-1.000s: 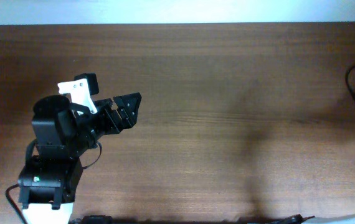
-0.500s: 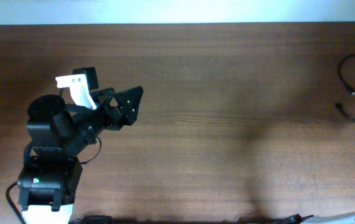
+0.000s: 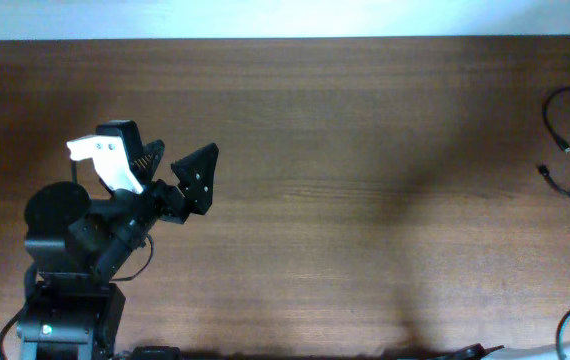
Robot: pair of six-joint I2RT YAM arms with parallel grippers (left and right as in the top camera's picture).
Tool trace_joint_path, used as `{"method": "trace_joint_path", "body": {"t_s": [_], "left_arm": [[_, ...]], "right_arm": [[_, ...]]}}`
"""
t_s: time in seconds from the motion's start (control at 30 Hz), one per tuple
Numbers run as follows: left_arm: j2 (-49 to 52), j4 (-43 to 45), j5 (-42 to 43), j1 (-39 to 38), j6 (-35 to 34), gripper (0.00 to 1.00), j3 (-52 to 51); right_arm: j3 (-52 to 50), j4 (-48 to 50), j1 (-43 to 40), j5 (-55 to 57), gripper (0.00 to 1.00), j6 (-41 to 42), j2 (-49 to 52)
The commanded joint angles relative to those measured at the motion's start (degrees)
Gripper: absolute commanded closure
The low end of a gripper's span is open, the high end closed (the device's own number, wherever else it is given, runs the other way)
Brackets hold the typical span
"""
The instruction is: Untangle cables
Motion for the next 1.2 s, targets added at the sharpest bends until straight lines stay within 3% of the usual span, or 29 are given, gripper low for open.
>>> {"method": "trace_joint_path", "body": {"t_s": [0.0, 0.1, 0.23, 0.27, 0.33, 0.47, 0.53, 0.73, 0.93, 1.03, 1.17], "left_arm": [[-0.2, 0.2, -0.7, 0.0, 1.1, 0.01, 0.4], [-0.2, 0.3, -0.7, 0.0, 1.0, 0.02, 0.4], [-0.2, 0.4, -0.7, 0.0, 0.4, 0.02, 0.4], [-0.2, 0.4, -0.7, 0.0, 0.4, 0.02, 0.4], [-0.2, 0.4, -0.7, 0.0, 0.4, 0.02, 0.4], [-0.2, 0.3, -0.7, 0.0, 0.5, 0.01, 0.4], [-0.1, 0.3, -0.7, 0.0, 0.5, 0.01, 0.4], [1.7, 0.1, -0.7, 0.0, 0.5, 0.0, 0.4], [1.8, 0.2, -4.1, 0.0, 0.9, 0.01, 0.4], [1.8, 0.4, -5.0, 0.0, 1.0, 0.01, 0.4], [1.8, 0.7, -13.3, 0.0, 1.0, 0.01, 0.4]], "right_arm": [[0.8, -22.2, -0.1, 9.2, 0.01, -6.7, -0.5], [0.8, -43.9, 0.1, 14.2, 0.08, -15.1, -0.5], [0.8, -55.6, 0.8, 17.6, 0.08, -27.9, -0.5], [0.8, -58.0, 1.0, 17.6, 0.01, -32.8, -0.5], [0.8, -67.4, 1.1, 18.3, 0.01, -48.2, -0.5], [0.8, -91.2, 1.5, 35.8, 0.01, -72.6, -0.5], [0.8, -96.3, 2.6, 40.7, 0.01, -80.4, -0.5], [0.8, -102.3, 6.1, 37.7, 0.01, -83.1, -4.4], [0.8, -105.0, 12.6, 37.2, 0.01, -85.3, -19.5], [0.8, -106.6, 18.6, 38.1, 0.01, -85.3, -28.4], [0.8, -110.2, 30.1, 42.9, 0.01, -88.6, -39.3]]}}
